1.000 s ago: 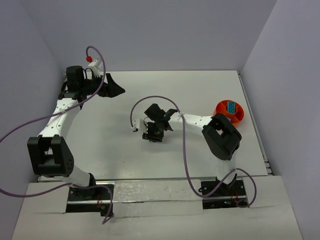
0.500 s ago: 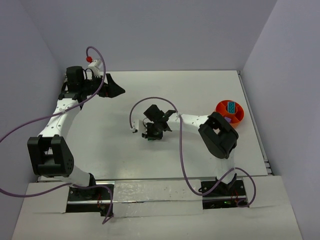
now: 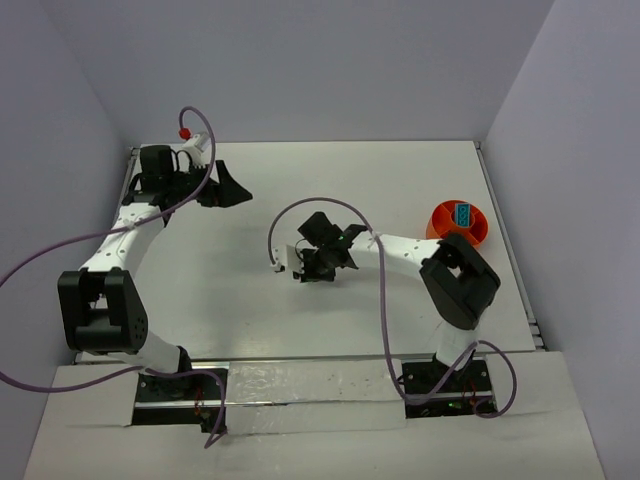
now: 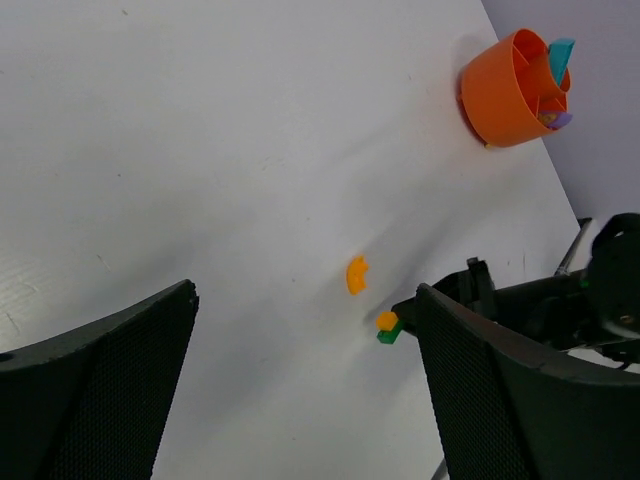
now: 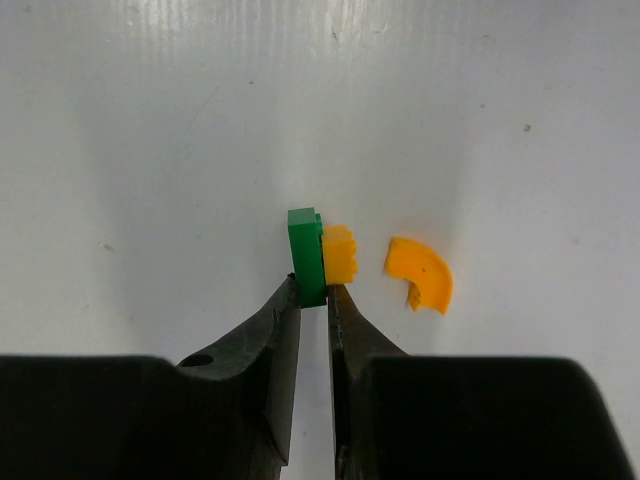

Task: Sort the legos into containers by color

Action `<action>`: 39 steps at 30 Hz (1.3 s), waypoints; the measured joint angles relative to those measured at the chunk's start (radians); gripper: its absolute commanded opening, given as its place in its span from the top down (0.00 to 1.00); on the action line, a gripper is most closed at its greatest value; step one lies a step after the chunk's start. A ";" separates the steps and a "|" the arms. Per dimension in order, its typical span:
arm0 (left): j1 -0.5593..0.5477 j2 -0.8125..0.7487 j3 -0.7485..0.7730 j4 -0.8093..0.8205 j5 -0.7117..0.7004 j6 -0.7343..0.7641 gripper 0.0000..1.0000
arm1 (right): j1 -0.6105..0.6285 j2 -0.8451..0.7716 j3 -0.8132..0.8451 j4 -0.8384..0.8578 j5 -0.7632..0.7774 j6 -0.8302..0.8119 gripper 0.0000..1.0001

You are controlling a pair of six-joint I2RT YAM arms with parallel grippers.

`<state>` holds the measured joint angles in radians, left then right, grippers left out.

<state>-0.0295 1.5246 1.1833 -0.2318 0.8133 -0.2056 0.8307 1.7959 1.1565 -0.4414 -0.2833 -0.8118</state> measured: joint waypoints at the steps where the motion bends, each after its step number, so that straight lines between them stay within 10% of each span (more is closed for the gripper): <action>1: -0.002 0.000 -0.009 -0.004 0.005 0.000 0.07 | 0.000 -0.024 -0.007 -0.004 0.000 -0.007 1.00; 18: -0.319 0.082 -0.062 -0.302 0.214 0.169 0.27 | 0.000 -0.320 -0.070 -0.025 0.013 -0.296 1.00; 39: -0.380 0.203 -0.002 -0.347 0.292 0.134 0.36 | 0.075 -0.367 -0.110 -0.009 0.058 -0.359 1.00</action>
<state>-0.4093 1.7276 1.1816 -0.5792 1.1053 -0.0720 0.9054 1.4288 1.0462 -0.4503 -0.2248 -1.1709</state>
